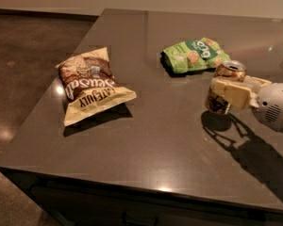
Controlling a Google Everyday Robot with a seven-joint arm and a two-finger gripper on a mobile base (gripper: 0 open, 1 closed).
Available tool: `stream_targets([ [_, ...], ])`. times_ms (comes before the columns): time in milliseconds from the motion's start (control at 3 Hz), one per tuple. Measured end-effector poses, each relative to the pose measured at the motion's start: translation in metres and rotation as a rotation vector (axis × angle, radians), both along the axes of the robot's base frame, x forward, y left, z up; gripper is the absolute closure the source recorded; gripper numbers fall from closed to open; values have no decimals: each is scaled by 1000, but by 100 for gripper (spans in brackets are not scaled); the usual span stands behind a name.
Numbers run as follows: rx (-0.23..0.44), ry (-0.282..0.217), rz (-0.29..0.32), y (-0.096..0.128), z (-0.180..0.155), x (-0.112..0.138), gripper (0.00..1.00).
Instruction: Place orange can upright
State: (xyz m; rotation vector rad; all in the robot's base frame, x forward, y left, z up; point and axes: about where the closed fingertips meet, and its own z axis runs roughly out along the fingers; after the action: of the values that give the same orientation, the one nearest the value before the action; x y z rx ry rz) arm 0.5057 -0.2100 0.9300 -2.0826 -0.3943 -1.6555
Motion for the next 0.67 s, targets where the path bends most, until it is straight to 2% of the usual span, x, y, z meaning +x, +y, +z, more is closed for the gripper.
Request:
stream_targets([
  [667, 0, -44, 49, 11, -9, -8, 100],
])
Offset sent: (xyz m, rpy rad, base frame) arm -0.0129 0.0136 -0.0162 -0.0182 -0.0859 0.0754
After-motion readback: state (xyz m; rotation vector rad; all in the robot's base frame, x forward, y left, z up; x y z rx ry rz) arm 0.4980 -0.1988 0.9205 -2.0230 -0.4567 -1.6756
